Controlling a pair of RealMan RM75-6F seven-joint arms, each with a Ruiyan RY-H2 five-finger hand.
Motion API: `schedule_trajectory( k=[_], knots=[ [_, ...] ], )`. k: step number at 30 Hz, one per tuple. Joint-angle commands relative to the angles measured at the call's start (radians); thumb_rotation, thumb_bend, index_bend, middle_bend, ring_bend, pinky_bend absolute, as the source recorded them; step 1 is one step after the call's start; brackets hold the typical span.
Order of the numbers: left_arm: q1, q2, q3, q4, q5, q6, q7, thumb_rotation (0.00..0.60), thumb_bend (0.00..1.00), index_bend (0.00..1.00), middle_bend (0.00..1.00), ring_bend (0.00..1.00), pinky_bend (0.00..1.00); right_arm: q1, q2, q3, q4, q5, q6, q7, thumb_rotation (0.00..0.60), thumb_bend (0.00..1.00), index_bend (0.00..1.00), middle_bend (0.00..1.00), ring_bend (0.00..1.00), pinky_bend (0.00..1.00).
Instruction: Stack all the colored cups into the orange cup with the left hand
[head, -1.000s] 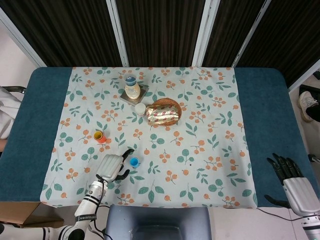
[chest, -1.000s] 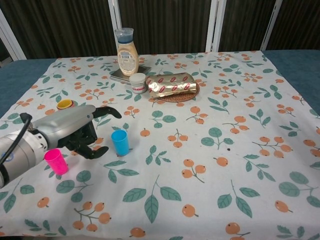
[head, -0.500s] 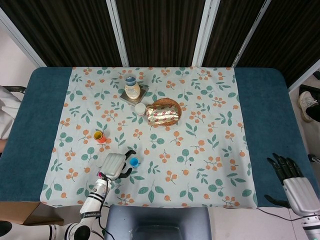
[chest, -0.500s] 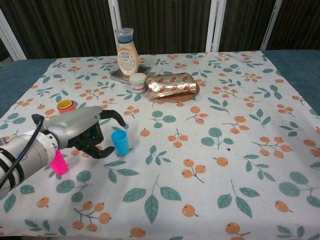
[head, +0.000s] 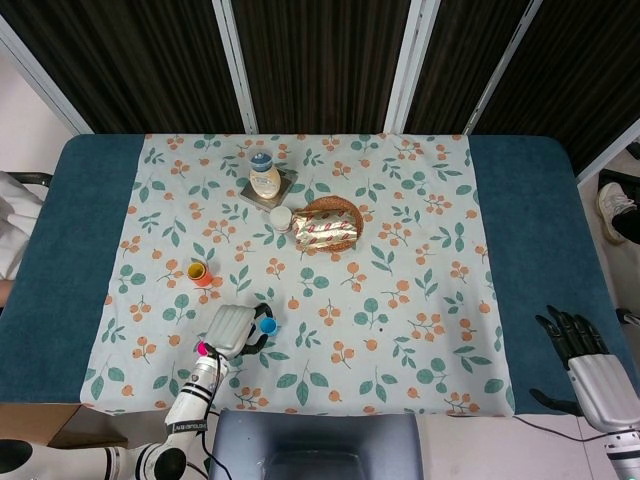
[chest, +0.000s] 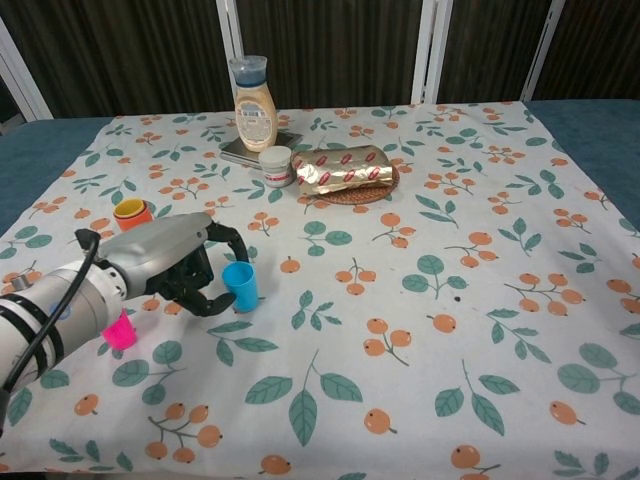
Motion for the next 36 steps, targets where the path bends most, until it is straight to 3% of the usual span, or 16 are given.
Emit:
schedule_trajectory(
  k=[1, 10, 18, 25, 31, 36],
  knots=[
    [0.000, 0.001, -0.001, -0.002, 0.003, 0.001, -0.004, 0.600, 0.36, 0.46, 1.00, 1.00, 1.00, 0.000, 0.000, 0.000, 0.000, 0.001, 0.000, -0.001, 0.600, 0.19, 0.00, 0.00, 0.00, 0.00],
    [0.005, 0.020, -0.011, -0.023, 0.018, 0.011, -0.026, 0.600, 0.36, 0.52, 1.00, 1.00, 1.00, 0.000, 0.000, 0.000, -0.001, 0.001, 0.000, -0.001, 0.600, 0.18, 0.00, 0.00, 0.00, 0.00],
    [0.008, 0.130, -0.113, -0.054, -0.008, 0.047, -0.064, 0.600, 0.36, 0.52, 1.00, 1.00, 1.00, -0.002, 0.007, 0.003, -0.001, 0.005, 0.005, 0.016, 0.600, 0.19, 0.00, 0.00, 0.00, 0.00],
    [0.011, 0.215, -0.185, -0.014, -0.087, 0.042, -0.097, 0.600, 0.36, 0.52, 1.00, 1.00, 1.00, 0.000, 0.002, 0.001, -0.002, 0.006, -0.002, 0.002, 0.600, 0.19, 0.00, 0.00, 0.00, 0.00],
    [0.010, 0.229, -0.195, 0.014, -0.116, 0.026, -0.114, 0.600, 0.36, 0.52, 1.00, 1.00, 1.00, -0.002, 0.000, 0.003, -0.003, 0.008, 0.000, -0.005, 0.600, 0.18, 0.00, 0.00, 0.00, 0.00],
    [-0.007, 0.198, -0.173, 0.102, -0.139, -0.014, -0.122, 0.600, 0.36, 0.53, 1.00, 1.00, 1.00, -0.001, -0.004, 0.005, -0.005, 0.015, -0.003, -0.014, 0.600, 0.18, 0.00, 0.00, 0.00, 0.00]
  ],
)
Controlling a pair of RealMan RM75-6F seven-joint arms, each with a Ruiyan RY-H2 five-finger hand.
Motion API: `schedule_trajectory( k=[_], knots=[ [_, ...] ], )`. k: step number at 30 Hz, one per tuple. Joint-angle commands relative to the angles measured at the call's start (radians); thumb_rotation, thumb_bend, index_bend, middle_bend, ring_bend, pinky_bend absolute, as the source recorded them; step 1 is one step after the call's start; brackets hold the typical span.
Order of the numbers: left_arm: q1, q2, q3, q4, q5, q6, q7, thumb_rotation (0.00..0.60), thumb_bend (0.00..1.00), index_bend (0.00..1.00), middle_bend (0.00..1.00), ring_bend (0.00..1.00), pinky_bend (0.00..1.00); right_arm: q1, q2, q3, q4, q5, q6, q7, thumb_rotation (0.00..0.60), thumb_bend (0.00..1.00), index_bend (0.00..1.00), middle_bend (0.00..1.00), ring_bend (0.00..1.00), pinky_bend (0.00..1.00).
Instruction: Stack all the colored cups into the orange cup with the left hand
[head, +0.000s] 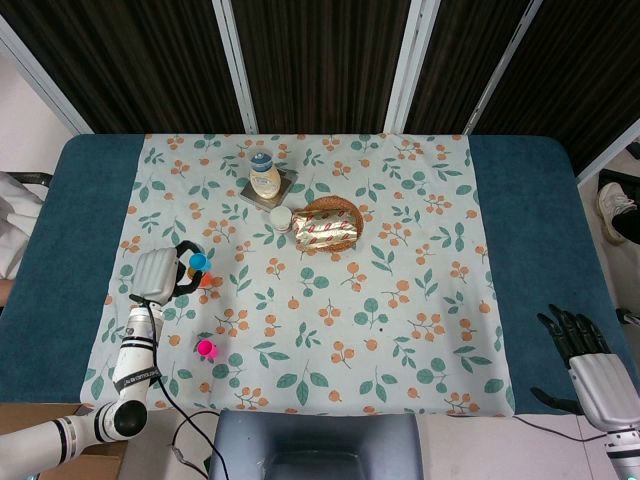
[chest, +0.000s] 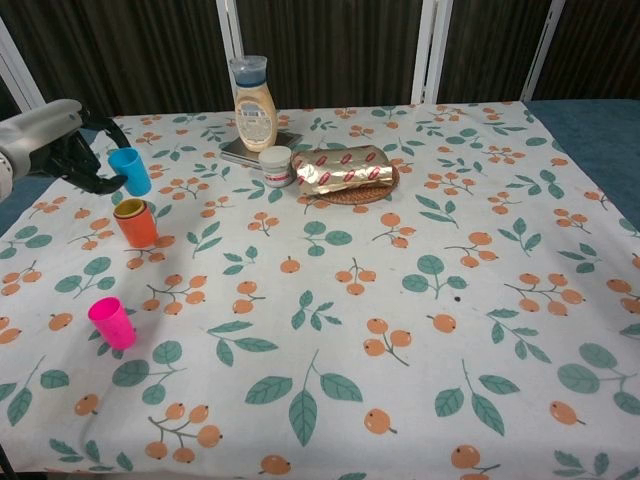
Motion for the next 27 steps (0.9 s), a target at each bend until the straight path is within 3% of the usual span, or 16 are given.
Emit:
schedule_trajectory(
  k=[1, 23, 26, 27],
  knots=[
    [-0.014, -0.024, 0.015, 0.055, -0.009, -0.021, -0.006, 0.600, 0.36, 0.53, 1.00, 1.00, 1.00, 0.000, 0.001, 0.001, 0.000, 0.001, 0.001, 0.002, 0.600, 0.18, 0.00, 0.00, 0.00, 0.00],
    [-0.021, -0.038, 0.046, 0.130, -0.021, -0.047, -0.028, 0.600, 0.36, 0.51, 1.00, 1.00, 1.00, 0.002, -0.006, 0.005, -0.002, 0.013, -0.009, -0.015, 0.600, 0.18, 0.00, 0.00, 0.00, 0.00],
    [-0.019, -0.037, 0.058, 0.129, -0.031, -0.060, -0.020, 0.600, 0.36, 0.33, 1.00, 1.00, 1.00, 0.002, -0.006, 0.005, -0.002, 0.012, -0.010, -0.016, 0.600, 0.18, 0.00, 0.00, 0.00, 0.00],
    [-0.019, -0.037, 0.060, 0.127, -0.031, -0.060, -0.019, 0.600, 0.36, 0.18, 1.00, 1.00, 1.00, 0.002, -0.006, 0.005, -0.003, 0.012, -0.009, -0.016, 0.600, 0.18, 0.00, 0.00, 0.00, 0.00]
  ],
)
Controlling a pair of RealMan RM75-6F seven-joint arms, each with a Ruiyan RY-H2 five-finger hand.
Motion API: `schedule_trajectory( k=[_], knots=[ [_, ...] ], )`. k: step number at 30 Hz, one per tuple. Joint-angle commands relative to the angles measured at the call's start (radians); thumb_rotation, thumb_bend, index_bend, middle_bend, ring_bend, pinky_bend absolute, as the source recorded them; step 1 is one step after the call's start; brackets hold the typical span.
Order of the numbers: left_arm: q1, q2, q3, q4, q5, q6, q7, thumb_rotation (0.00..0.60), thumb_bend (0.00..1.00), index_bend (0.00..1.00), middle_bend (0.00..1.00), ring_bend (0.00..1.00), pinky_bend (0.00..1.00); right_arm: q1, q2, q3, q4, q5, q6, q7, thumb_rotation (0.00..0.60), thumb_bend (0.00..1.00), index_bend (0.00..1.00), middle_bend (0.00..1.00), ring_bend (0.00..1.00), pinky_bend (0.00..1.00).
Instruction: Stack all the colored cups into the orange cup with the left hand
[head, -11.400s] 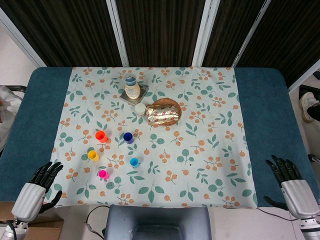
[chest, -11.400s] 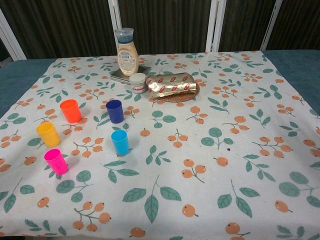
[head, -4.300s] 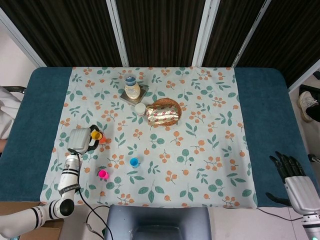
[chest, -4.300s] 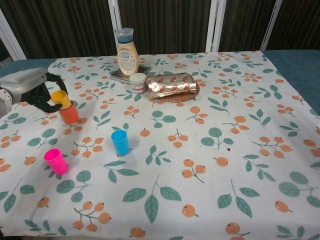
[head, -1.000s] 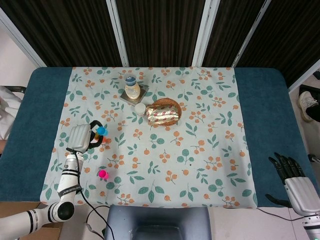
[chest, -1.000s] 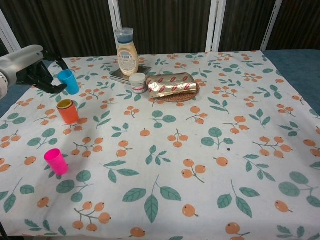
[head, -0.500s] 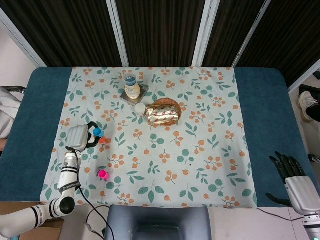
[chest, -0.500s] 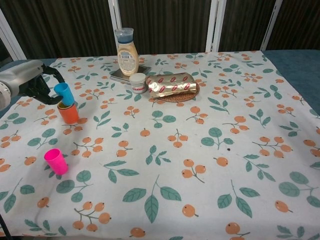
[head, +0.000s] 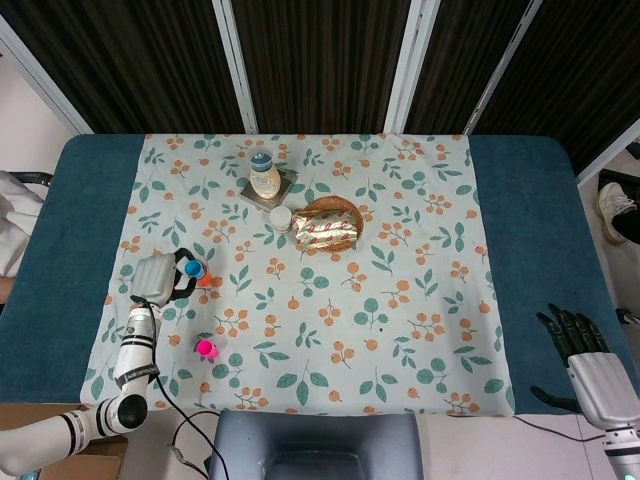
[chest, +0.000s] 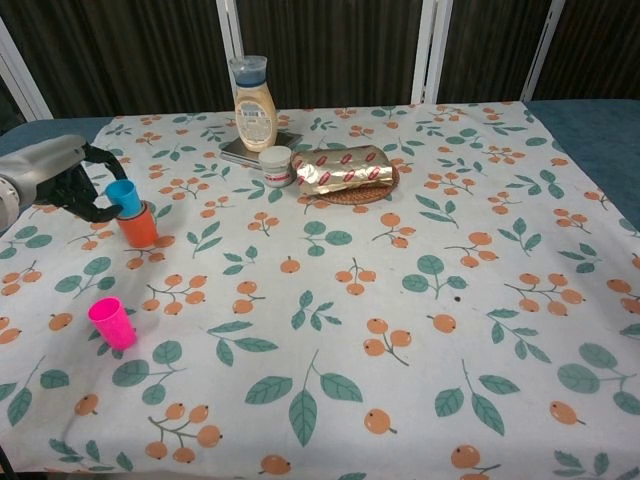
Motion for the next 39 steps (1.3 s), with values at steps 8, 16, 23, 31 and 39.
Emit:
schedule_trajectory(
  k=[8, 16, 23, 31, 39],
  knots=[
    [0.038, 0.056, 0.034, -0.134, 0.099, 0.059, -0.032, 0.600, 0.37, 0.00, 1.00, 1.00, 1.00, 0.000, 0.000, -0.002, 0.001, -0.004, -0.001, 0.000, 0.600, 0.19, 0.00, 0.00, 0.00, 0.00],
    [0.166, 0.243, 0.211, -0.441, 0.352, 0.105, -0.160, 0.600, 0.36, 0.05, 1.00, 1.00, 1.00, -0.002, 0.002, -0.008, 0.001, -0.016, 0.005, 0.006, 0.600, 0.19, 0.00, 0.00, 0.00, 0.00],
    [0.229, 0.289, 0.318, -0.495, 0.475, 0.113, -0.208, 0.600, 0.36, 0.09, 1.00, 1.00, 1.00, -0.002, 0.001, -0.016, 0.002, -0.030, 0.004, 0.004, 0.600, 0.19, 0.00, 0.00, 0.00, 0.00],
    [0.250, 0.234, 0.334, -0.430, 0.481, 0.094, -0.229, 0.600, 0.36, 0.14, 1.00, 1.00, 1.00, -0.002, 0.001, -0.019, 0.006, -0.036, 0.005, 0.006, 0.600, 0.18, 0.00, 0.00, 0.00, 0.00],
    [0.248, 0.134, 0.298, -0.304, 0.418, 0.056, -0.240, 0.600, 0.36, 0.24, 1.00, 1.00, 1.00, -0.003, 0.002, -0.018, 0.006, -0.034, 0.010, 0.010, 0.600, 0.19, 0.00, 0.00, 0.00, 0.00]
  ],
)
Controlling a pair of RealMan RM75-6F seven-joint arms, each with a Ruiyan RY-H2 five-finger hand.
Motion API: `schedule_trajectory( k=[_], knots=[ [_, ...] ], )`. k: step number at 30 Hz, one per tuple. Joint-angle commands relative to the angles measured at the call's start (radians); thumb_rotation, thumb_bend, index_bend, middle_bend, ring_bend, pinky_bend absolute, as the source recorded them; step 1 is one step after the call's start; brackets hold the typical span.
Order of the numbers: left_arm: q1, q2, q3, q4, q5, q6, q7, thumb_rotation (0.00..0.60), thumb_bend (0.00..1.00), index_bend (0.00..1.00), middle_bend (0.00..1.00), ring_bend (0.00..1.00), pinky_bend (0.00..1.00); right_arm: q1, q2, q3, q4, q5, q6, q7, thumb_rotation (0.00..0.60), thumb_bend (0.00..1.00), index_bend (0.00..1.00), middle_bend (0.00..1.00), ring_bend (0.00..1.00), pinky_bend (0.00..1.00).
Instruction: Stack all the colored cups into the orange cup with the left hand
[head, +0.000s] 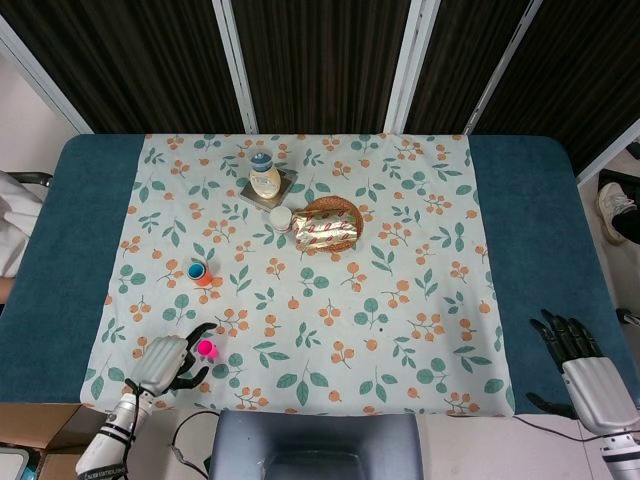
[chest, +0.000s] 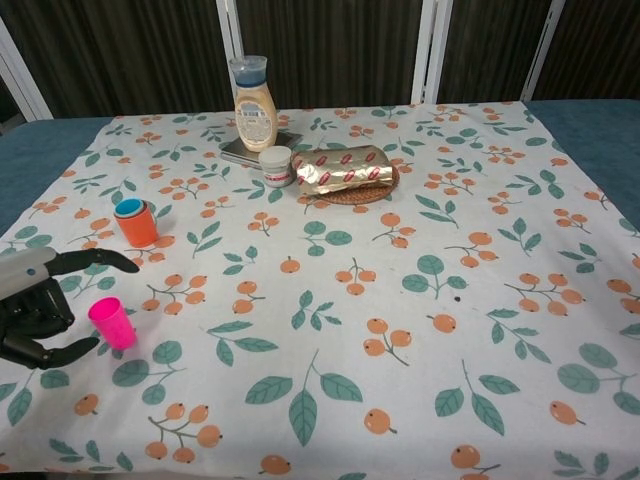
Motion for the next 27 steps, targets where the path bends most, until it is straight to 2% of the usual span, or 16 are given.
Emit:
schedule_trajectory(
  k=[1, 27],
  knots=[
    [-0.002, -0.031, -0.017, 0.039, -0.025, -0.019, -0.006, 0.600, 0.36, 0.25, 1.00, 1.00, 1.00, 0.000, 0.001, 0.001, 0.000, 0.001, 0.001, 0.002, 0.600, 0.19, 0.00, 0.00, 0.00, 0.00],
    [0.005, -0.088, -0.061, 0.124, -0.028, -0.023, -0.029, 0.600, 0.36, 0.50, 1.00, 1.00, 1.00, -0.003, 0.001, 0.001, 0.002, 0.001, 0.006, 0.003, 0.600, 0.19, 0.00, 0.00, 0.00, 0.00]
  ],
)
